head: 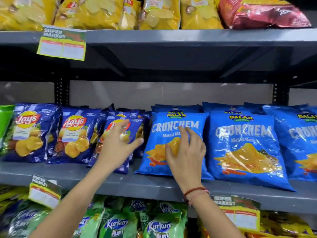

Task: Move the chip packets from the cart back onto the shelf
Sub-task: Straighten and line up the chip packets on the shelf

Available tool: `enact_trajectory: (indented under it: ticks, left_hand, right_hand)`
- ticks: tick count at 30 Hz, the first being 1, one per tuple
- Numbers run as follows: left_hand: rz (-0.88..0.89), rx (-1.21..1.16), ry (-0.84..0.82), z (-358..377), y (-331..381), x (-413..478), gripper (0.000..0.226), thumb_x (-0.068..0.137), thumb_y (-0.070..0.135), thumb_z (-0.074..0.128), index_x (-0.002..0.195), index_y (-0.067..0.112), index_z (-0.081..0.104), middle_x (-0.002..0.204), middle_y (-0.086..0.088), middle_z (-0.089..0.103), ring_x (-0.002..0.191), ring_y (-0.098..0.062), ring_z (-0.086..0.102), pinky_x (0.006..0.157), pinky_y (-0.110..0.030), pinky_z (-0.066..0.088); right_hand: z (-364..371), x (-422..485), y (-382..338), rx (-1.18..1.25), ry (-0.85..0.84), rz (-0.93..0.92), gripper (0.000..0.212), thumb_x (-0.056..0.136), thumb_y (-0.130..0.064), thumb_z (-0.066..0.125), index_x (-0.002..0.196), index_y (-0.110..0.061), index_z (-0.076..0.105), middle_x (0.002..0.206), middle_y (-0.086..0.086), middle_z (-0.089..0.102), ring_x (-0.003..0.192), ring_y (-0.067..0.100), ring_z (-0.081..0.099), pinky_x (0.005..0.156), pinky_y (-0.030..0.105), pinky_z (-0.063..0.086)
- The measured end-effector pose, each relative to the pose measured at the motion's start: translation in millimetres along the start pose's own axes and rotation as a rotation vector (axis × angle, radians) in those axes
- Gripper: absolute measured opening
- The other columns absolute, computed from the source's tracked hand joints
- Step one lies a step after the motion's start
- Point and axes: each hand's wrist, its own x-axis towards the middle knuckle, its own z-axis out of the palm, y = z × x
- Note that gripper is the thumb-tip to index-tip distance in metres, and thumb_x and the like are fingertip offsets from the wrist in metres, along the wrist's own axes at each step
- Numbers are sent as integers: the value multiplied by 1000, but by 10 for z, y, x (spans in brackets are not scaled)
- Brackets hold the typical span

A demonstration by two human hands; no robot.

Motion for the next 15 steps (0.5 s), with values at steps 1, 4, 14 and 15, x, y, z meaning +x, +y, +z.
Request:
enact_trajectory:
  ticks: [1, 4, 14, 15]
  left_hand:
    - [3, 32, 39, -147, -41, 52, 68, 74, 22, 75, 133, 17, 42, 138, -3, 48, 125, -17, 45, 103, -41, 41]
    - [-154, 50, 31, -566, -321, 244, 74, 70, 22, 78, 134, 12, 41, 137, -9, 48, 122, -23, 48, 102, -38, 40]
    - [-568, 104, -479, -999, -870, 155, 102, 56, 41, 79, 142, 15, 30, 129, -14, 52, 105, -22, 58, 84, -28, 47]
    - [-576, 134, -500, -998, -890, 168, 106, 54, 44, 79, 142, 14, 29, 131, -16, 52, 110, -26, 57, 90, -31, 45]
  right_hand:
    - [36, -9, -100, 20, 8, -30, 49, 71, -32, 62, 117, -15, 54, 120, 13, 60, 112, 23, 41, 97, 41, 32]
    - [123, -29, -416, 108, -29, -119, 40, 75, -33, 56, 109, -12, 58, 113, 13, 62, 107, 27, 49, 93, 35, 35]
    - [541, -17, -1036, 416, -895, 243, 68, 76, -42, 72, 124, -3, 43, 122, 16, 60, 117, 34, 53, 90, 37, 46]
    - [562, 5, -1060, 395, -929, 261, 70, 76, -39, 73, 127, -3, 40, 125, 17, 58, 119, 34, 51, 90, 36, 45]
